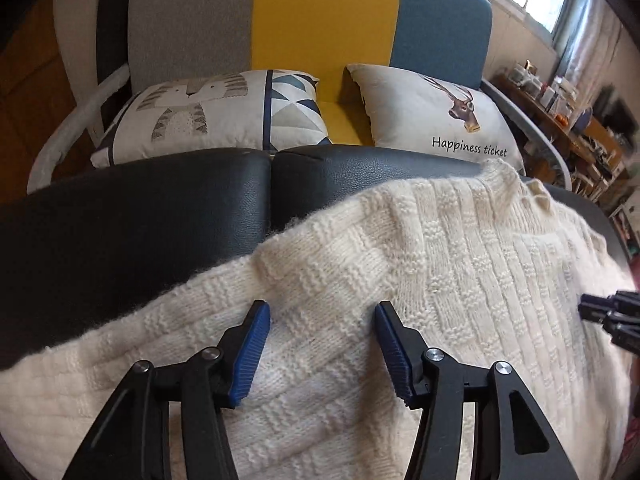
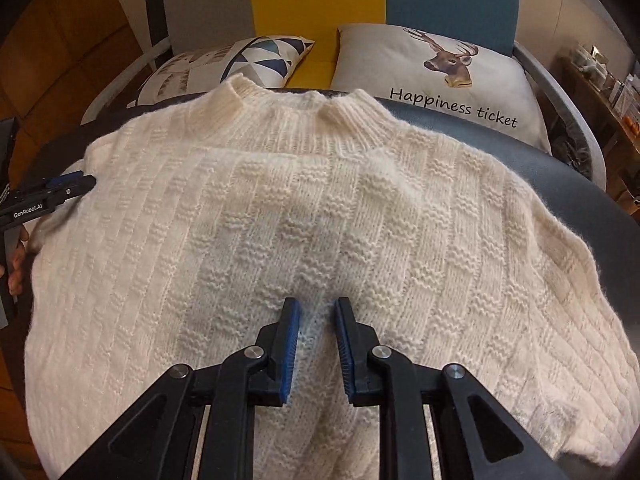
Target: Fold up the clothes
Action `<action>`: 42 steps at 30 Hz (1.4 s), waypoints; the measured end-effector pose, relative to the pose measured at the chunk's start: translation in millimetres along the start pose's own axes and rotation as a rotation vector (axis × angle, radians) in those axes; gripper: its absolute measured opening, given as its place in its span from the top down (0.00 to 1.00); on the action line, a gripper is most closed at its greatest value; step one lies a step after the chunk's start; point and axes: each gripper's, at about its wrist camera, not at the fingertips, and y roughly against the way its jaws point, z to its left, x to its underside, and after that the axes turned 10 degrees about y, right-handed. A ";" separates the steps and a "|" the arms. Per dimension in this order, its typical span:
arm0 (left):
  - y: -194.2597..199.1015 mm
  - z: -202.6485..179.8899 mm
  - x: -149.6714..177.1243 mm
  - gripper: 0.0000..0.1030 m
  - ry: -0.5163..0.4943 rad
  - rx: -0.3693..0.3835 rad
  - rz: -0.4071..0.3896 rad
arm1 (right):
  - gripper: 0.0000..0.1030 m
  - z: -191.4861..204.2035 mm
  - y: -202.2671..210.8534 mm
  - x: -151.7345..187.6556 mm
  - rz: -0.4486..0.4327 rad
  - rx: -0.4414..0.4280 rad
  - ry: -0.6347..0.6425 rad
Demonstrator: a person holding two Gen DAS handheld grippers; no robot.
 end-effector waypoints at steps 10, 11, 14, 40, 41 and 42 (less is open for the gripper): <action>4.8 26.7 -16.6 0.47 -0.021 -0.191 0.018 | 0.81 23.2 -11.9 -16.5 -0.035 -0.068 -0.018; 8.3 27.7 -18.0 0.51 -0.015 -0.212 0.017 | 0.81 21.9 -10.2 -17.0 -0.044 -0.095 -0.022; 40.5 15.8 -17.4 0.52 -0.010 -0.200 -0.053 | 0.81 2.6 21.7 -8.2 -0.134 -0.146 -0.051; 19.2 -344.4 160.5 0.51 -0.688 0.412 0.208 | 0.82 -260.5 56.6 152.4 0.059 0.404 -0.303; 20.1 -343.8 161.4 0.51 -0.699 0.417 0.213 | 0.82 -262.0 56.6 151.9 0.057 0.405 -0.301; 20.9 -342.5 160.8 0.51 -0.702 0.426 0.222 | 0.82 -263.9 57.0 152.7 0.053 0.396 -0.308</action>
